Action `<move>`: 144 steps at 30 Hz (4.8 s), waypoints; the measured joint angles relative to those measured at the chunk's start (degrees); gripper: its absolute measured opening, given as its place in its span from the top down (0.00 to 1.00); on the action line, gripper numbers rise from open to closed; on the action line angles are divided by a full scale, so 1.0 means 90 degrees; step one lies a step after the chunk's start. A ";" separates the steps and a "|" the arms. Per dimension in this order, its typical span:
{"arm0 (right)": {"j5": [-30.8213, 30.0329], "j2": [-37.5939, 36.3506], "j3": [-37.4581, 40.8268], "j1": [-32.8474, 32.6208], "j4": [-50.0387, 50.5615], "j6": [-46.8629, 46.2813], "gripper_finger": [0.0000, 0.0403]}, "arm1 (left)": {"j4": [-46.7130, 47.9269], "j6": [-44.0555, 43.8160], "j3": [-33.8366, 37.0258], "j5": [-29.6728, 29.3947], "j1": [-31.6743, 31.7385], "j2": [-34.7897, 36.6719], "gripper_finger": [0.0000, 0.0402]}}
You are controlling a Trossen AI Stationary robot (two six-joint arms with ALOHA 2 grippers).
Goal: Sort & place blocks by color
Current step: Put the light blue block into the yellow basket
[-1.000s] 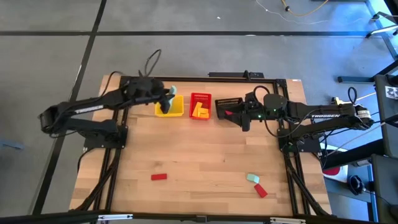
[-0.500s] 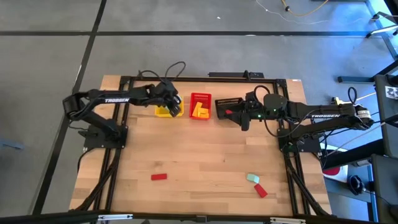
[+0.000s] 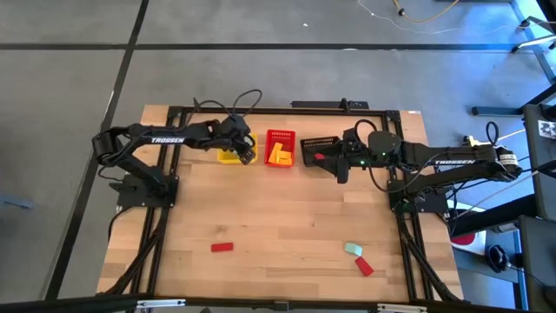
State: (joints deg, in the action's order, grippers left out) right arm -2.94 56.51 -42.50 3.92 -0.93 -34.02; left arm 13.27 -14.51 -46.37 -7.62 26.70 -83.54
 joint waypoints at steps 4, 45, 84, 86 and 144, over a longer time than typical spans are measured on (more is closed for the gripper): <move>0.0002 0.0000 0.0000 0.0001 0.0000 0.0017 0.24 | 0.0267 -0.0050 -0.0162 0.0310 0.0062 0.0004 0.44; 0.1241 0.3058 -0.2076 -0.3772 0.6455 -0.3075 0.24 | -0.2810 0.0586 0.0204 -0.2042 -0.3329 0.4565 0.42; 0.0490 0.4586 -0.1416 -0.4212 0.6850 -0.0997 0.67 | -0.3057 0.0776 0.0204 -0.2589 -0.3329 0.4628 0.42; 0.0558 0.3967 -0.0800 -0.4043 0.6575 -0.1105 0.67 | -0.3055 0.0776 0.0202 -0.2587 -0.3332 0.4623 0.42; -0.0715 0.7429 -0.4590 0.0641 -0.1470 -0.0358 0.67 | -0.3728 0.0130 0.1205 -0.1257 -0.3354 0.5673 0.42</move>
State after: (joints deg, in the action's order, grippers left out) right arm -9.38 123.37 -83.81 9.69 -14.16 -37.24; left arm -20.28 -13.34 -35.53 -18.93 -3.49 -32.49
